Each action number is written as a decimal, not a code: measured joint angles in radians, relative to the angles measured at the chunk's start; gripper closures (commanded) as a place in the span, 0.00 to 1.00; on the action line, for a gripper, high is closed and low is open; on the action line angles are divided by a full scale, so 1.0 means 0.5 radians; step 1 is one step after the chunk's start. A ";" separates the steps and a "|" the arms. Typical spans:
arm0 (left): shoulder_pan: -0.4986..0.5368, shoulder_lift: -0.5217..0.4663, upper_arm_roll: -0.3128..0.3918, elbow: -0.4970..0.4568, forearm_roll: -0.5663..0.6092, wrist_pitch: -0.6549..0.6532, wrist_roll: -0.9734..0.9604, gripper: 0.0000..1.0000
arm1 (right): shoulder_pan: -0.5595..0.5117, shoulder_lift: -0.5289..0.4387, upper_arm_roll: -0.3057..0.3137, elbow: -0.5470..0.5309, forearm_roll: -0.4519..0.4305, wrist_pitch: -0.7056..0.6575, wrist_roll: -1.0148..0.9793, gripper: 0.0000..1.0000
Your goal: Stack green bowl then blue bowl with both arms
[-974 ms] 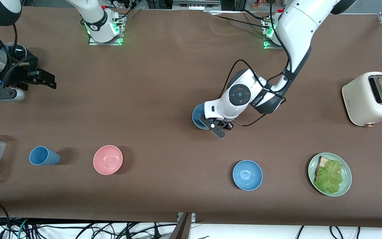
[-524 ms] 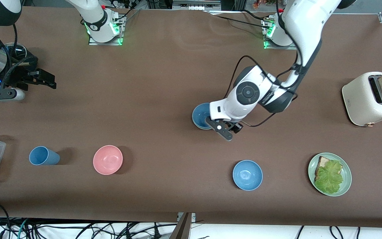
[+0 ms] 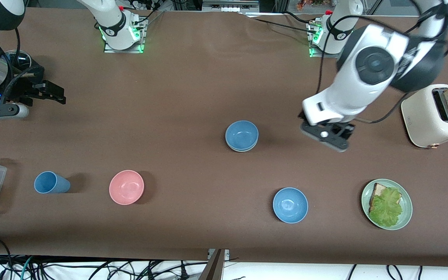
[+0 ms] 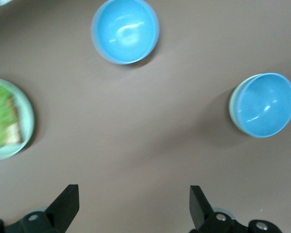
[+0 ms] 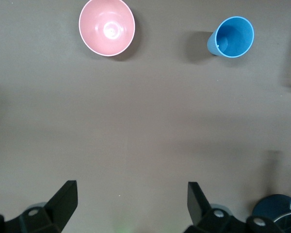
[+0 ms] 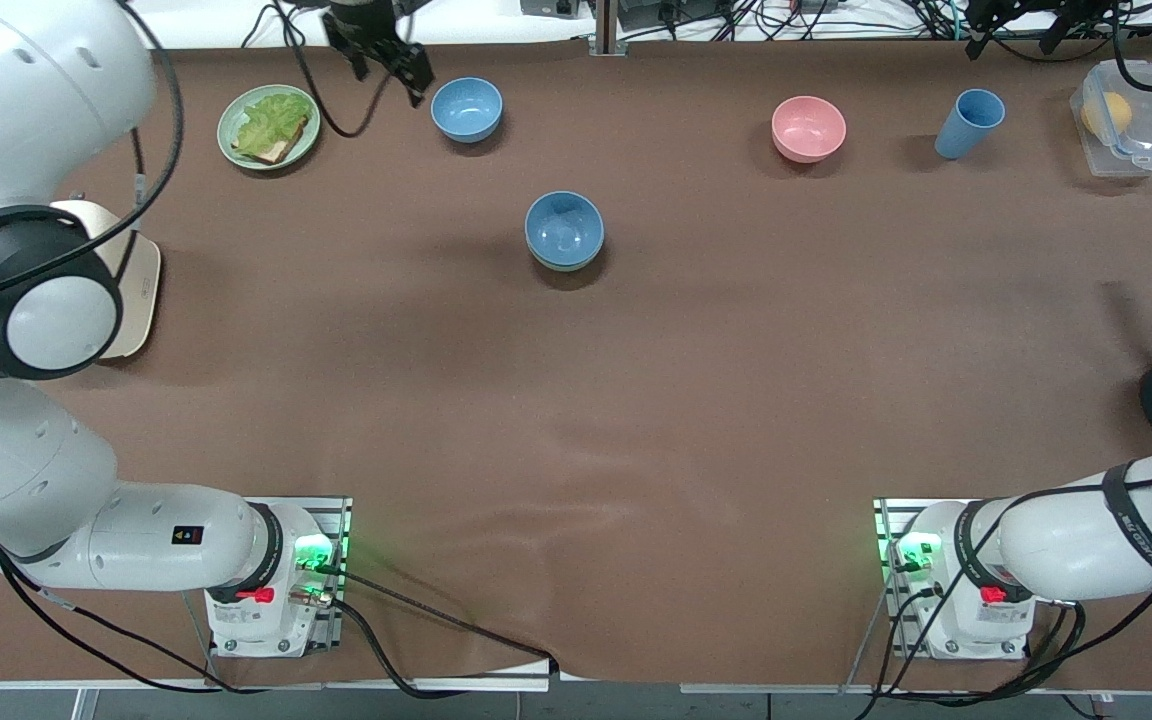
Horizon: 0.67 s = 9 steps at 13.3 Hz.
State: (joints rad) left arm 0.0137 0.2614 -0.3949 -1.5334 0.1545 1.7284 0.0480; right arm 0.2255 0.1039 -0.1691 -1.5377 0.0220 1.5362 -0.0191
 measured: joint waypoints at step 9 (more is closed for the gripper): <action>0.033 -0.134 0.496 0.183 -0.221 -0.287 -0.046 0.00 | 0.000 0.000 -0.002 0.000 0.000 0.000 0.000 0.00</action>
State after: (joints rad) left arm 0.0305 0.1945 -0.1469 -1.4417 0.0440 1.5850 0.0253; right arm 0.2255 0.1039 -0.1701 -1.5375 0.0220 1.5363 -0.0191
